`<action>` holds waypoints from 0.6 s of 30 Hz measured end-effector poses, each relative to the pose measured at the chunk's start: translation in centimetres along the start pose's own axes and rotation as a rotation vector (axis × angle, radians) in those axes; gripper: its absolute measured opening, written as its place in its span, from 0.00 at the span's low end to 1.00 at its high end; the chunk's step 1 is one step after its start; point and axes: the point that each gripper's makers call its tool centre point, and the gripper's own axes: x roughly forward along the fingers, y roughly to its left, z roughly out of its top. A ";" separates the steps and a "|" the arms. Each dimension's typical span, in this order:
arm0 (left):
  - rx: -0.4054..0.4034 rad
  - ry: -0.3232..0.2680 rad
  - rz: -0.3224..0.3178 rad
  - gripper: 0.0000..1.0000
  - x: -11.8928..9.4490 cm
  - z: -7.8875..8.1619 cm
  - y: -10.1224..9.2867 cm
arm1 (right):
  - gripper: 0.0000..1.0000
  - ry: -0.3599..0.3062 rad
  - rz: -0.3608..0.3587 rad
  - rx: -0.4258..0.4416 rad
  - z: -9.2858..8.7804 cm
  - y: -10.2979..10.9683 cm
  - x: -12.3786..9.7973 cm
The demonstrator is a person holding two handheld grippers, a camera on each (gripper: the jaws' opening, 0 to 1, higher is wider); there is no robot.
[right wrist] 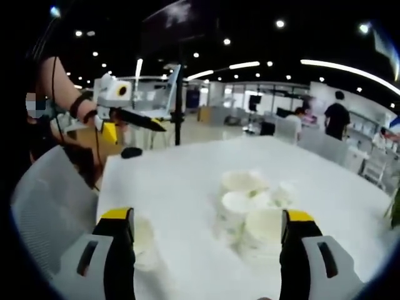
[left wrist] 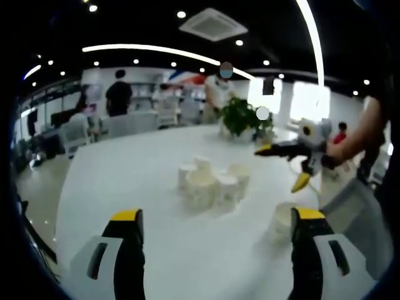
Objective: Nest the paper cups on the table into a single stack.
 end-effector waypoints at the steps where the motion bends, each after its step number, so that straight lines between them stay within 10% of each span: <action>1: 0.002 0.001 -0.001 0.99 0.0 0.0 0.0 | 0.96 0.001 -0.005 0.002 0.0 -0.2 -0.1; 18: 0.013 0.005 -0.006 0.99 0.4 0.1 -0.1 | 0.97 -0.002 -0.073 0.013 -0.4 -2.1 -1.3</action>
